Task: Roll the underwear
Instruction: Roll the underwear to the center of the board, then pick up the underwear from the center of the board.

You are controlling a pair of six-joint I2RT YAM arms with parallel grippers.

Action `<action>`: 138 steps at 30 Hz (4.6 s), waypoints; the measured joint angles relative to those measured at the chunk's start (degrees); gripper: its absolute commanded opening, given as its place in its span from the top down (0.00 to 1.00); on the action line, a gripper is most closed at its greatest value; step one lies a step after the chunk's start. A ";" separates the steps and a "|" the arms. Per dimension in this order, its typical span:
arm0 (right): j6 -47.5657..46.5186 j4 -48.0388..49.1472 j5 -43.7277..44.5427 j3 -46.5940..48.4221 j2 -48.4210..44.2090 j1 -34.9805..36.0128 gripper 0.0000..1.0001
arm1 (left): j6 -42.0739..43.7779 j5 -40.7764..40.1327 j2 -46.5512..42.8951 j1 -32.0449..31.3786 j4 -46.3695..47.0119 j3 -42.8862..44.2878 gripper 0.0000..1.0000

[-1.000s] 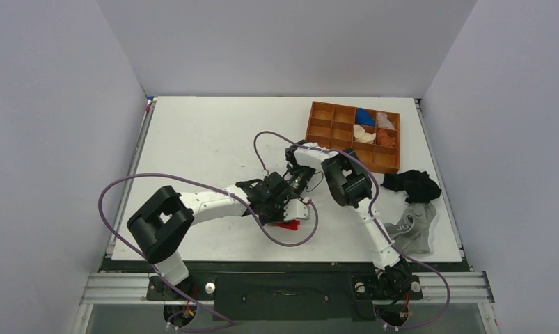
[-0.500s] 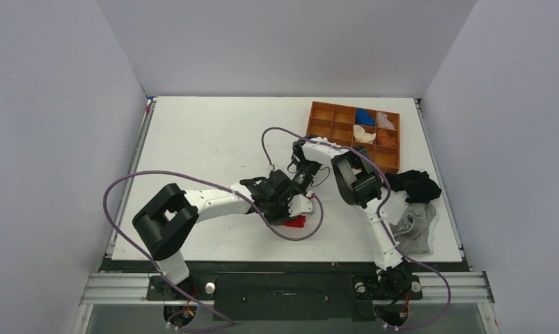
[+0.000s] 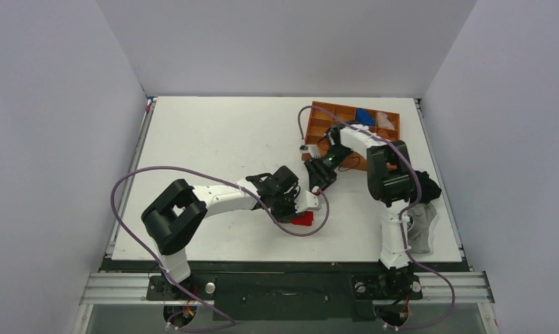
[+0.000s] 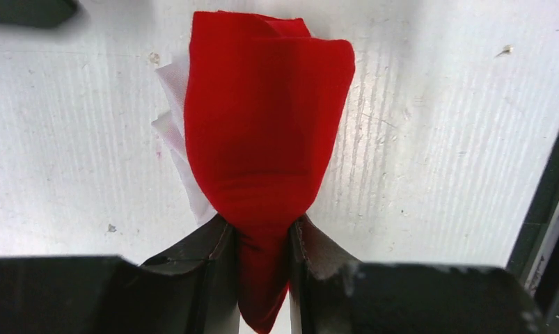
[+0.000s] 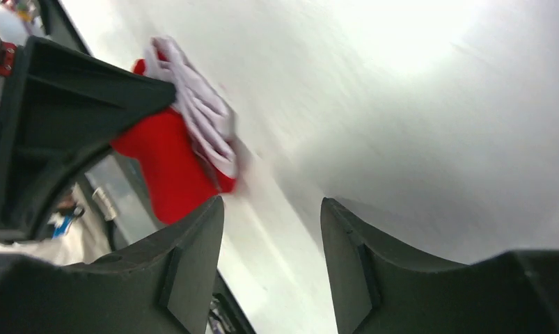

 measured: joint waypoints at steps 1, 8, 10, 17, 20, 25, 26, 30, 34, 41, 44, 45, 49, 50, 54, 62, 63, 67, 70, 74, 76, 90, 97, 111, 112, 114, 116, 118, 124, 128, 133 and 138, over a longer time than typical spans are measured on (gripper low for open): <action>0.17 1.90 0.90 -1.51 -1.66 -1.95 0.50 | -0.02 0.74 0.28 0.15 -0.35 0.35 1.00; 2.91 13.42 5.68 -13.22 -16.52 -12.83 0.48 | -0.83 6.58 4.15 3.02 -5.40 5.66 1.00; 3.28 16.28 6.71 -17.00 -21.51 -14.25 0.48 | -1.18 7.82 5.05 3.50 -6.49 6.80 1.00; 3.19 23.06 8.79 -29.29 -37.05 -15.39 0.47 | -2.19 12.28 9.64 5.07 -11.65 12.96 1.00; 3.21 25.97 9.25 -35.45 -44.13 -15.50 0.47 | -2.36 15.34 12.85 6.19 -14.75 17.11 1.00; 2.38 28.70 11.54 -43.30 -54.80 -15.17 0.46 | -2.51 22.27 18.45 9.01 -21.51 23.91 1.00; 1.90 28.83 12.22 -44.35 -56.68 -14.82 0.45 | -2.60 23.58 19.47 9.46 -22.71 25.05 1.00; -0.17 29.73 15.80 -47.65 -62.64 -11.41 0.45 | -3.28 26.75 22.40 10.64 -26.21 28.39 1.00; -1.73 31.21 19.85 -50.14 -65.11 -4.24 0.44 | -3.61 27.67 23.45 10.95 -27.58 29.70 1.00; -2.62 34.95 28.20 -52.28 -65.11 9.05 0.43 | -3.80 28.55 24.94 10.95 -29.38 31.58 1.00; -2.78 37.31 32.68 -52.68 -64.43 15.41 0.42 | -3.87 28.68 25.18 10.97 -29.66 31.85 1.00; -2.80 37.94 34.05 -52.76 -63.95 17.11 0.42 | -3.89 28.70 25.24 10.99 -29.77 31.95 1.00; -3.21 40.50 39.89 -53.11 -61.00 23.67 0.42 | -3.89 29.03 25.75 11.13 -30.42 32.57 1.00; -3.34 41.13 40.92 -53.13 -59.95 25.14 0.42 | -3.89 29.14 25.83 11.17 -30.56 32.65 1.00; -4.28 43.36 43.85 -53.13 -56.06 28.89 0.38 | -3.87 29.40 26.08 11.23 -30.86 32.92 1.00; -6.16 46.42 47.91 -53.13 -51.93 32.00 0.37 | -3.82 29.44 26.51 11.26 -31.61 33.62 1.00; -6.16 46.51 48.41 -53.13 -51.74 32.50 0.37 | -3.82 29.46 26.56 11.26 -31.69 33.68 1.00; -5.99 46.49 50.58 -53.13 -51.78 34.29 0.37 | -3.82 29.46 26.67 11.26 -31.85 33.86 1.00; -5.77 45.79 52.35 -53.13 -53.20 35.87 0.37 | -3.82 29.46 26.69 11.26 -31.87 33.88 1.00; -4.96 43.76 53.90 -53.48 -59.41 36.89 0.37 | -3.82 29.46 26.69 11.26 -31.87 33.88 1.00; -4.50 42.80 54.36 -53.77 -63.36 37.00 0.37 | -3.82 29.44 26.69 11.26 -31.87 33.88 1.00; -4.79 43.60 56.74 -56.02 -61.96 38.36 0.37 | -3.80 30.16 27.93 11.23 -33.48 35.52 1.00; -6.99 47.98 59.39 -56.02 -54.29 38.36 0.36 | -3.56 31.74 29.92 11.23 -35.98 37.92 1.00; -10.80 52.24 60.37 -54.60 -46.86 37.35 0.36 | -3.32 32.57 30.75 11.26 -37.09 38.84 1.00; -11.02 52.46 60.35 -54.23 -46.07 36.96 0.36 | -3.34 32.57 30.75 11.26 -37.09 38.84 1.00; -11.61 52.83 60.30 -53.81 -44.74 36.24 0.36 | -3.34 32.59 30.77 11.26 -37.09 38.86 1.00; -11.93 52.78 60.26 -53.70 -44.11 35.34 0.36 | -3.37 32.65 30.80 11.26 -37.11 38.86 1.00; -12.24 52.46 60.08 -53.66 -43.45 34.64 0.37 | -3.41 32.83 30.88 11.32 -37.16 38.91 1.00; -12.96 51.63 58.95 -52.74 -42.45 33.53 0.38 | -3.76 33.86 31.26 11.74 -37.20 38.91 1.00; -13.51 50.97 58.10 -52.04 -41.88 32.94 0.40 | -3.89 34.49 31.47 12.00 -37.27 38.91 1.00; -13.79 50.25 57.35 -51.49 -41.46 32.52 0.43 | -3.89 34.73 31.56 12.07 -37.31 38.91 1.00; -14.51 49.05 56.17 -50.51 -40.57 31.89 0.51 | -3.89 34.99 31.65 12.15 -37.35 38.95 1.00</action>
